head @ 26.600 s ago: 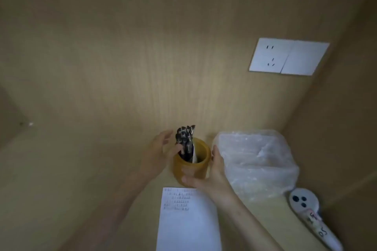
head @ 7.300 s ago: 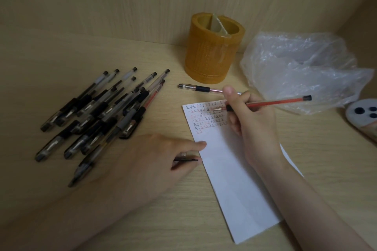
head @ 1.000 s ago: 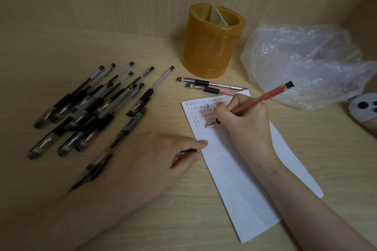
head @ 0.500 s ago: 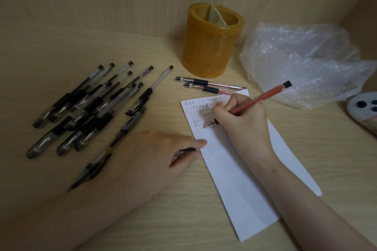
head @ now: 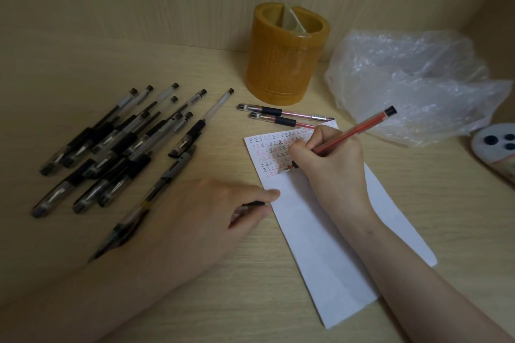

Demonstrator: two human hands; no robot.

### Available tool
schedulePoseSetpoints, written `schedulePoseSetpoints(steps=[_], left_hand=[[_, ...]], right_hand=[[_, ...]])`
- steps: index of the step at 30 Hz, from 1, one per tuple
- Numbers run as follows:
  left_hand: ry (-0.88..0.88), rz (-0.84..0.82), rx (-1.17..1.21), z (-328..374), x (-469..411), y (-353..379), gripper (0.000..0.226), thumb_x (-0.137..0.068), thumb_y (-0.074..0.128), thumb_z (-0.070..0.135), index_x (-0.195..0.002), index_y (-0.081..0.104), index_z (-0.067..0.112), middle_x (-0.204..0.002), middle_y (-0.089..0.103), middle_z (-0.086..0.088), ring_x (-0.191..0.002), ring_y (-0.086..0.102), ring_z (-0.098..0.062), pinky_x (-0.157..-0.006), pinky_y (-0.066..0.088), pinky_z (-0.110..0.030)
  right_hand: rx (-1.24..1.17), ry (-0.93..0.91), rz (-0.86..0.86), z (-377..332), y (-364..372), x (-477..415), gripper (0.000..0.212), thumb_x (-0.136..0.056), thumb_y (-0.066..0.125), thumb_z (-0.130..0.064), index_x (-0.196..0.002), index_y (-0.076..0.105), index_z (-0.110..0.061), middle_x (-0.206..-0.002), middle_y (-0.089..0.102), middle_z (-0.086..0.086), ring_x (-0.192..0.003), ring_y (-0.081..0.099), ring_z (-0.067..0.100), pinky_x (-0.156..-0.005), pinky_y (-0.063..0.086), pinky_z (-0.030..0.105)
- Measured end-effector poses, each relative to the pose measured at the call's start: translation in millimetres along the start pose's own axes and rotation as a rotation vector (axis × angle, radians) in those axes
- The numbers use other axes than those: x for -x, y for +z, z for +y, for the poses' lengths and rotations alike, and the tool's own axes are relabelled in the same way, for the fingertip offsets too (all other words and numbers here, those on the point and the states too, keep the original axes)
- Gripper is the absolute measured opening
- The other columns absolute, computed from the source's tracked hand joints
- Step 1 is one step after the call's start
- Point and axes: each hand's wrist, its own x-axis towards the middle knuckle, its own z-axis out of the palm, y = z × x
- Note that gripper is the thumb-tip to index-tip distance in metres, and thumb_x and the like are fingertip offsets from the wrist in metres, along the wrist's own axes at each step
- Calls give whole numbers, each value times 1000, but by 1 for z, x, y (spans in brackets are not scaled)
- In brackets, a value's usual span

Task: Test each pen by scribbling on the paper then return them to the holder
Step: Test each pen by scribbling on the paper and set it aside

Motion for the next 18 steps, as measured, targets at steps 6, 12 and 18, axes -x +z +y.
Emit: schedulePoseSetpoints(steps=[6, 12, 18], left_hand=[[18, -14, -7, 1, 1, -1, 33, -79, 42, 54, -98, 67, 46, -51, 28, 43, -51, 38, 27, -54, 31, 6], [4, -35, -27, 2, 1, -3, 34, -79, 40, 55, -99, 67, 47, -49, 25, 43, -50, 40, 25, -54, 32, 6], [-57, 18, 1, 1, 1, -6, 42, -75, 37, 63, -113, 49, 50, -62, 51, 30, -61, 53, 9, -54, 43, -6]], right_hand=[[-4, -13, 2, 0, -1, 1, 26, -75, 61, 3, -58, 44, -6, -45, 35, -6, -45, 32, 4, -44, 28, 13], [-180, 70, 38, 2, -6, -6, 34, -81, 65, -5, -55, 46, -11, -48, 42, -1, -43, 35, 4, -48, 32, 18], [-469, 80, -63, -10, -18, -9, 31, -76, 68, -33, -61, 47, -16, -48, 44, -3, -44, 38, 10, -42, 30, 18]])
